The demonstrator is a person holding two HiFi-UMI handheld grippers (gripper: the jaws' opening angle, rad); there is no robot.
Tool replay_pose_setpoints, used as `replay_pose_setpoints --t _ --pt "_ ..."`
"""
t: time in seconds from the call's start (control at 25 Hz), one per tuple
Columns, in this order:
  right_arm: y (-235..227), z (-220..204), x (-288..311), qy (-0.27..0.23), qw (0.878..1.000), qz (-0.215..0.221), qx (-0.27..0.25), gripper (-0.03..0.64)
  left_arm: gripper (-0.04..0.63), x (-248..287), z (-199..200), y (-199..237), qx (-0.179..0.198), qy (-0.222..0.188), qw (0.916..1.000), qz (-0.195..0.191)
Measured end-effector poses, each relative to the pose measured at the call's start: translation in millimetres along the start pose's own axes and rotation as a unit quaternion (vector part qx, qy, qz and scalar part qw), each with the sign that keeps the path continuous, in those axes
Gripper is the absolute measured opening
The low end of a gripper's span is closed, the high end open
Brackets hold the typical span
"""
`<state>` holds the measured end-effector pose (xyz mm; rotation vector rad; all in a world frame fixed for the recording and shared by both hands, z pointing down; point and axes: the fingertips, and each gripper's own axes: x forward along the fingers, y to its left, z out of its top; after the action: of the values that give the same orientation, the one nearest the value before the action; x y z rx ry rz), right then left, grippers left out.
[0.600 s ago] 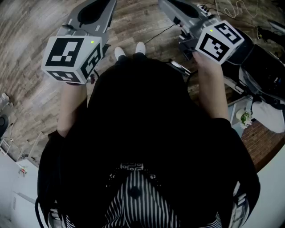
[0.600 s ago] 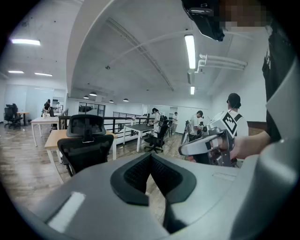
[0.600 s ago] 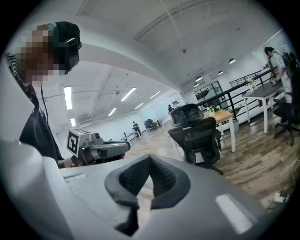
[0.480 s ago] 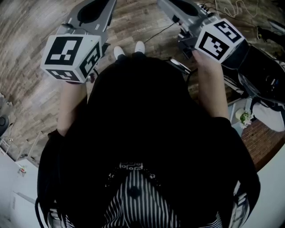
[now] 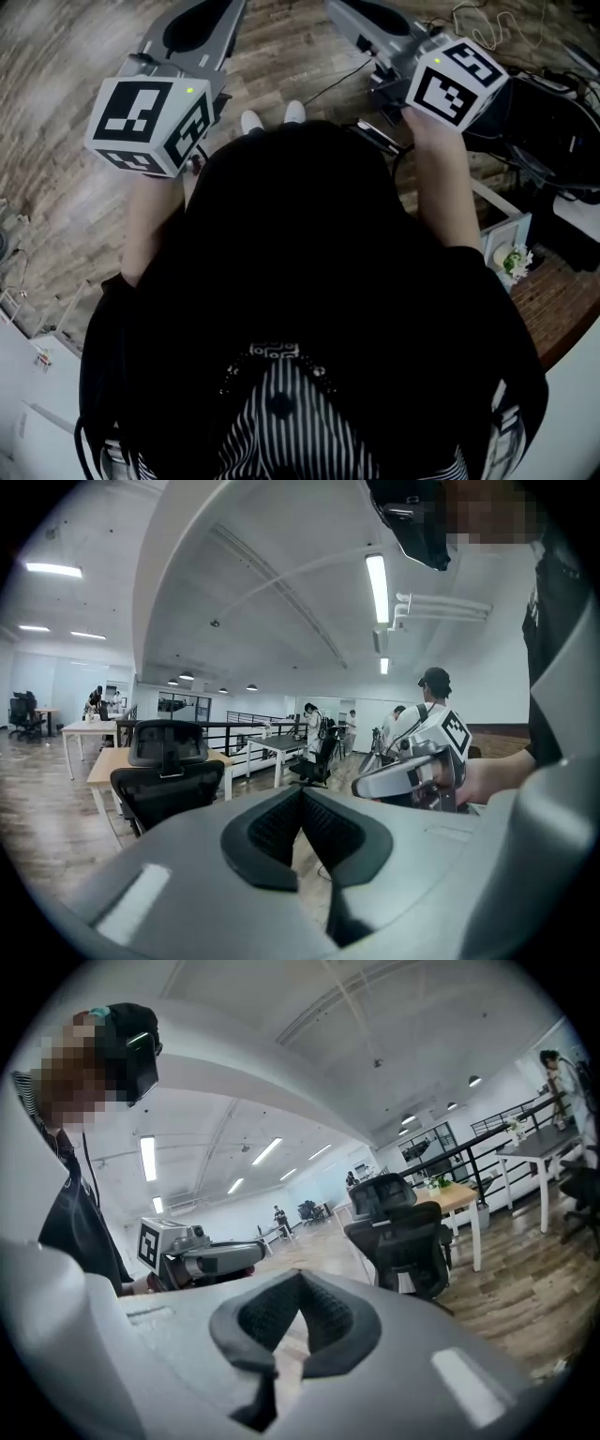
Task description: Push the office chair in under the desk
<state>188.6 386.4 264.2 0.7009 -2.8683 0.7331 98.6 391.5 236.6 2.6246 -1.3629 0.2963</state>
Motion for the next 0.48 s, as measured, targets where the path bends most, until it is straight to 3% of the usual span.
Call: replay_pose_setpoints --t 0.48 --pt "-60.3 5.8 -22.5 -0.024 0.999 0.03 0.031 0.0 0.003 56.0 -5.8 -16.4 0.005 0.02 0.9998 0.005"
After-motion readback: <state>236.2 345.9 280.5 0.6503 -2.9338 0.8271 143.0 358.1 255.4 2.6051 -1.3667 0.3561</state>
